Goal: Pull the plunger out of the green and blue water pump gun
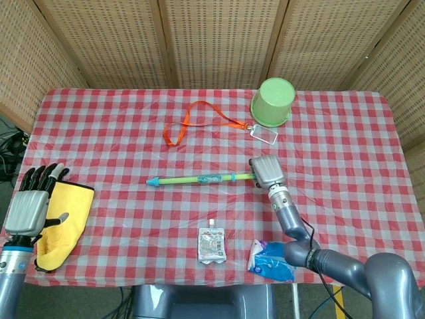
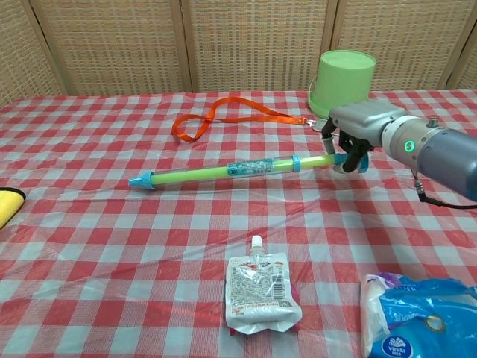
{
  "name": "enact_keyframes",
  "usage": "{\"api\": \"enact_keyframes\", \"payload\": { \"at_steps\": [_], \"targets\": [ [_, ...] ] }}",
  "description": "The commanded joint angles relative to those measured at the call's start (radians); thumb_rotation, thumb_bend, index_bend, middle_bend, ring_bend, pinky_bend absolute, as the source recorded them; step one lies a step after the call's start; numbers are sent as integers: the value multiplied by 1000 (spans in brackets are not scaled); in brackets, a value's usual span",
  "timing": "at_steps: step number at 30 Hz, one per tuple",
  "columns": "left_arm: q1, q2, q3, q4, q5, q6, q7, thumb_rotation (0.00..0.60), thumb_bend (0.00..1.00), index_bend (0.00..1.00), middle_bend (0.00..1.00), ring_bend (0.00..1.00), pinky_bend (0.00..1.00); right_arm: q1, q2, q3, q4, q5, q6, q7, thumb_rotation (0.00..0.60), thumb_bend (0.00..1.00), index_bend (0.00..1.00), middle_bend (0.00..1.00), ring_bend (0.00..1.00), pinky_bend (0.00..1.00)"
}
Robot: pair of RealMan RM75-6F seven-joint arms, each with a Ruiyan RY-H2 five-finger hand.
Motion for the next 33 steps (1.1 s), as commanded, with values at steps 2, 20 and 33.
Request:
{"api": "enact_keyframes", "payload": {
  "at_steps": [2, 20, 33],
  "targets": [
    [-52, -30, -50, -36, -63, -41, 29, 600, 118, 109, 0, 0, 0, -8, 13, 2, -20, 10, 16, -8, 600, 538, 704, 938, 805, 672],
    [-271, -277, -161, 58, -270, -146, 184, 600, 190, 244, 0, 0, 0, -11, 23, 10, -59, 59, 54, -50, 600, 545, 710, 946, 808, 673],
    [-333, -365, -163, 76, -348, -144, 225, 600, 190, 283, 0, 0, 0, 2, -27, 64, -53, 161, 113, -100, 600, 550, 719, 954, 824, 692]
  ]
}}
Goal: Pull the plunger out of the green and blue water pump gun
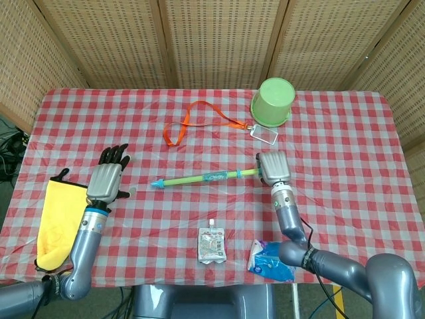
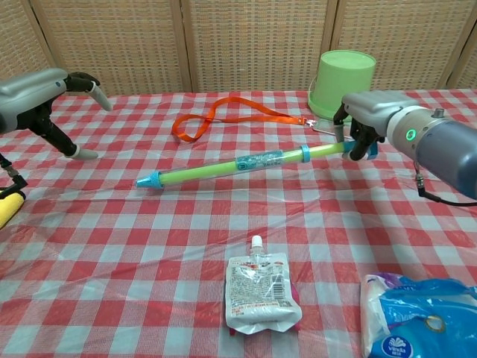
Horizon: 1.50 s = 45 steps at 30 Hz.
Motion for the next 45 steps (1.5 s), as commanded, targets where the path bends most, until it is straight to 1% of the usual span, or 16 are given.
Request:
{"api": "enact_keyframes", "payload": {
  "at_steps": [1, 6, 14, 20, 27, 38, 45],
  "targets": [
    [-10, -11, -1, 4, -8, 1, 5, 600, 190, 289, 0, 0, 0, 3, -9, 7, 3, 12, 6, -5, 600, 550, 719, 954, 824, 692],
    [-35, -50, -7, 24, -27, 6, 22, 600, 190, 309, 0, 0, 0, 9, -18, 11, 10, 25, 12, -16, 600, 550, 719, 955, 824, 692],
    [-98, -149, -34, 109, -87, -7, 46, 600, 190, 342, 0, 0, 0, 10, -32, 18, 23, 56, 16, -25, 600, 550, 720, 956, 825, 697],
    [-144, -222, -51, 198, -108, -9, 57, 600, 190, 355, 0, 0, 0, 11, -40, 26, 37, 72, 19, -24, 600, 552, 721, 957, 827, 700],
    [-190, -297, -61, 323, -128, -41, 48, 600, 190, 368, 0, 0, 0, 8, -31, 33, 33, 83, 18, -21, 600, 552, 721, 957, 827, 700],
    [-255, -379, -86, 473, -138, -78, 35, 600, 190, 391, 0, 0, 0, 0, -11, 31, 5, 93, 19, -22, 600, 552, 723, 957, 827, 700],
    [-272, -404, -86, 505, -131, -85, 29, 600, 191, 403, 0, 0, 0, -2, -1, 31, -4, 101, 22, -22, 600, 552, 723, 957, 831, 703]
  ]
}}
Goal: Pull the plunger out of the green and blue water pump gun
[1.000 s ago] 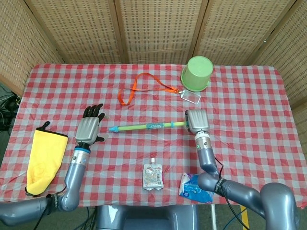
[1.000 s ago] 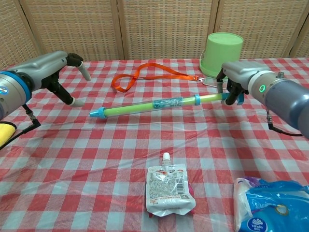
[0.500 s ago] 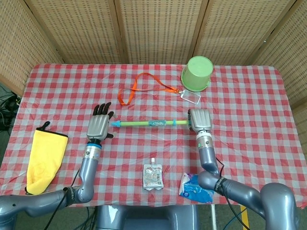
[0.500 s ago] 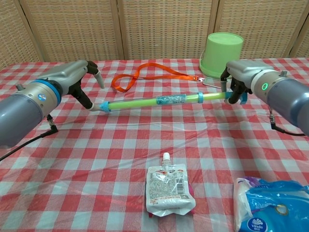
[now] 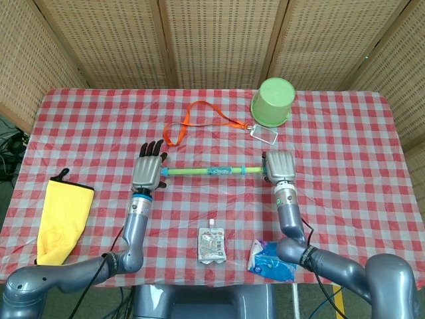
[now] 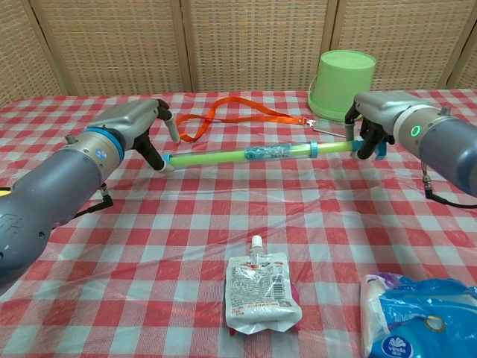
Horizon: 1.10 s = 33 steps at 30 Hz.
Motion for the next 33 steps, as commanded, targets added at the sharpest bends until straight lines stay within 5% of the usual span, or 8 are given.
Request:
{"api": "enact_keyframes", "payload": {
  "at_steps": [1, 33],
  "targets": [
    [-6, -8, 2, 6, 5, -1, 1, 600, 191, 405, 0, 0, 0, -1, 3, 1, -2, 3, 0, 3, 600, 552, 724, 957, 831, 703],
    [-47, -95, -1, 139, 35, 0, 4, 600, 277, 456, 0, 0, 0, -12, 37, -13, -58, -8, 15, 21, 600, 553, 729, 957, 832, 703]
  ]
}}
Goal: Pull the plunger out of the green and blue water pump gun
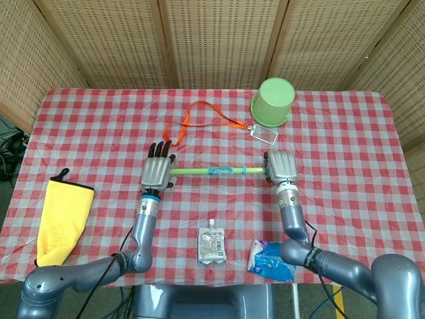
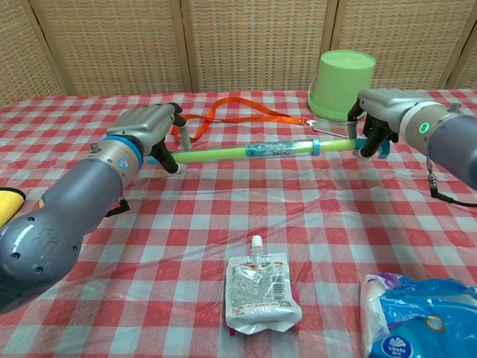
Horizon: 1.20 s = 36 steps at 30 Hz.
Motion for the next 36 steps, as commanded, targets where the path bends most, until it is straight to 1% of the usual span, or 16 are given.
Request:
{"api": "enact_keyframes", "payload": {
  "at_steps": [1, 3, 7, 10, 20, 25, 36],
  "targets": [
    [-3, -7, -2, 11, 3, 1, 0, 600, 277, 458, 0, 0, 0, -1, 2, -2, -6, -4, 3, 2, 600, 553, 730, 957, 832, 703],
    [-5, -10, -3, 17, 6, 1, -1, 600, 285, 468, 0, 0, 0, -1, 4, -3, -9, -7, 4, 3, 600, 553, 730, 957, 832, 703],
    [-8, -19, -4, 24, 21, 9, -10, 600, 319, 532, 16, 0, 0, -1, 6, -4, -14, -10, 9, 2, 600, 553, 731, 958, 832, 703],
    [-8, -26, -4, 30, 33, 17, -18, 600, 344, 559, 22, 0, 0, -1, 8, -6, -17, -12, 11, 2, 600, 553, 731, 959, 832, 703],
    [0, -37, -5, 51, 54, 37, -29, 600, 389, 595, 39, 0, 0, -5, 12, -15, -16, -15, 21, -5, 600, 553, 735, 960, 833, 703],
    [11, -34, -1, 54, 60, 40, -34, 600, 394, 619, 41, 0, 0, -5, 13, -14, -10, -12, 21, -6, 600, 554, 736, 959, 833, 703],
    [44, -15, 17, 43, 96, 53, -63, 600, 395, 626, 43, 0, 0, -4, 5, -15, 13, -8, 28, -17, 600, 553, 738, 960, 833, 703]
  ]
}}
